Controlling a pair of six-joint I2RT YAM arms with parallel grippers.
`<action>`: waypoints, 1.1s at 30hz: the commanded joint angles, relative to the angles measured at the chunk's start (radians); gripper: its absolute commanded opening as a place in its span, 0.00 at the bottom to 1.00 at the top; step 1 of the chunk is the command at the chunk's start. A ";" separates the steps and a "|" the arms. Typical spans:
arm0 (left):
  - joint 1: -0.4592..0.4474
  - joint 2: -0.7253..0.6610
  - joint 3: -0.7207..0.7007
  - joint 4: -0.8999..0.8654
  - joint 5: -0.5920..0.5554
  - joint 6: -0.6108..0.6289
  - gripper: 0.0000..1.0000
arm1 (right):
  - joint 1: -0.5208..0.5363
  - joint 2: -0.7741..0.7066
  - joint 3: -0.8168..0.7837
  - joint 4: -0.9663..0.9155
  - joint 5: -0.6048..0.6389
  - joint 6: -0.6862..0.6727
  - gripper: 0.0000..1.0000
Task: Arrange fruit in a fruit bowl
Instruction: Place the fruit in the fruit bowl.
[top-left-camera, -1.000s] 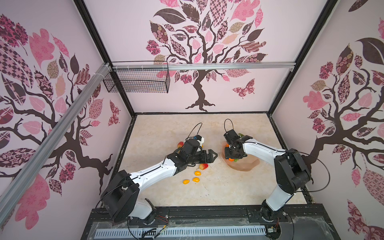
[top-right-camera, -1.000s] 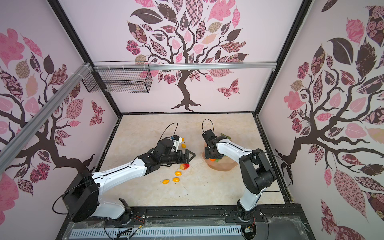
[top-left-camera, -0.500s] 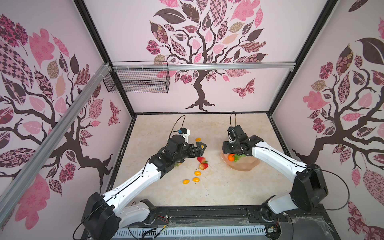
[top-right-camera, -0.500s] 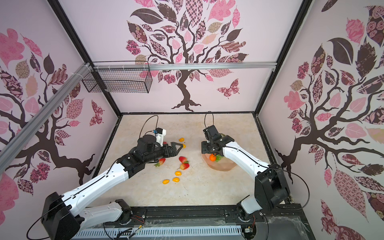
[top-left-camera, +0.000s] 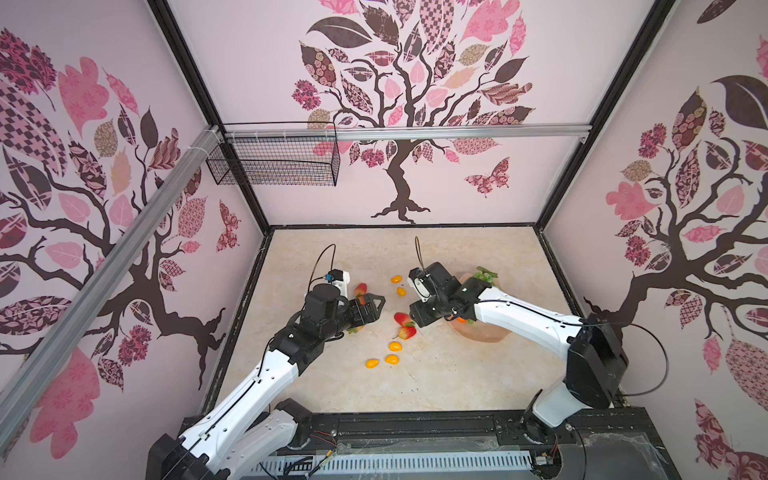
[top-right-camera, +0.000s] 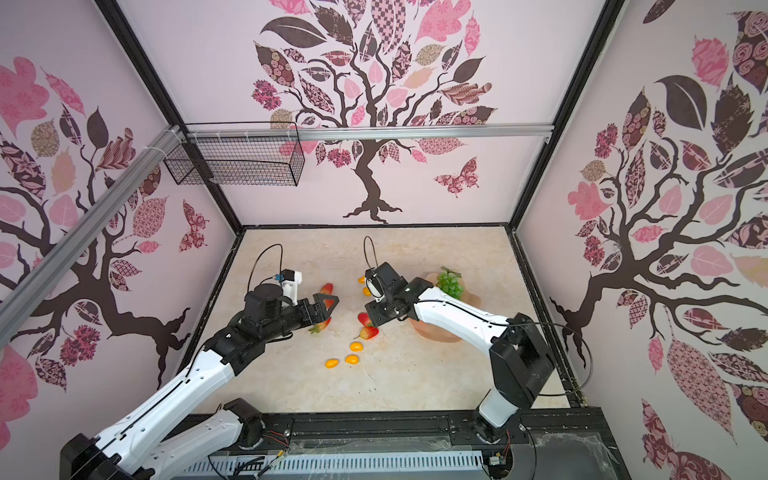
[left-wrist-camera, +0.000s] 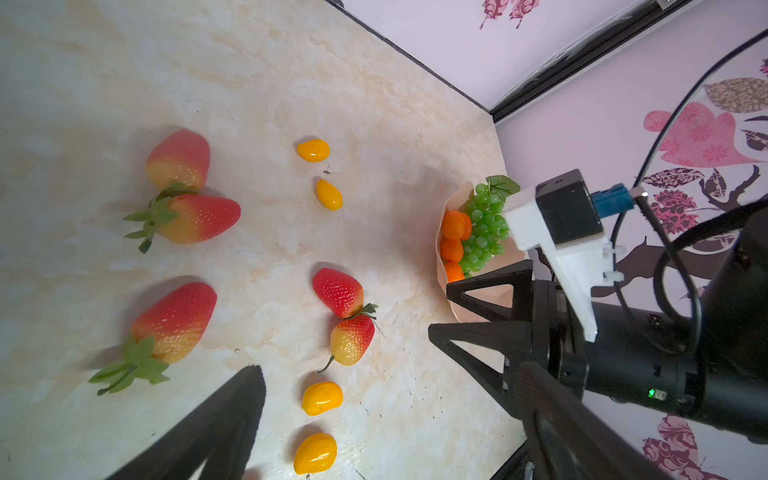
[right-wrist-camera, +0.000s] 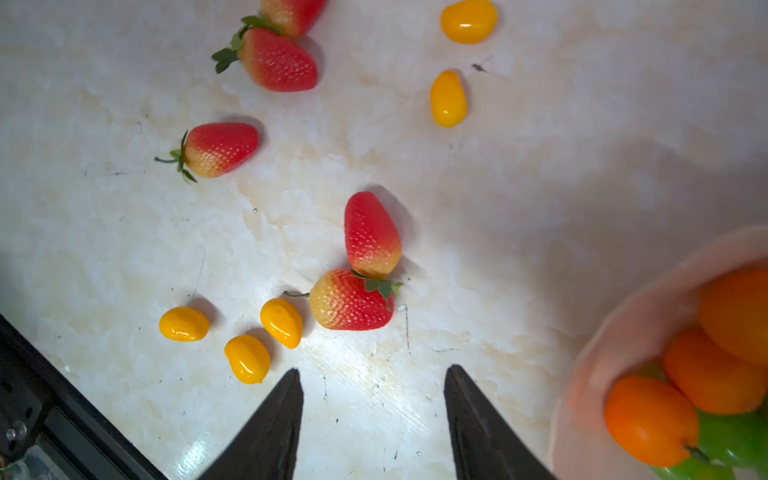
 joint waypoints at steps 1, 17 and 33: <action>0.059 -0.051 -0.059 -0.009 0.055 -0.030 0.98 | 0.050 0.074 0.069 -0.061 0.027 -0.113 0.58; 0.382 -0.150 -0.161 0.009 0.332 -0.099 0.98 | 0.112 0.271 0.245 -0.155 0.053 -0.271 0.45; 0.478 -0.149 -0.196 0.036 0.413 -0.112 0.98 | 0.146 0.395 0.324 -0.220 0.095 -0.303 0.37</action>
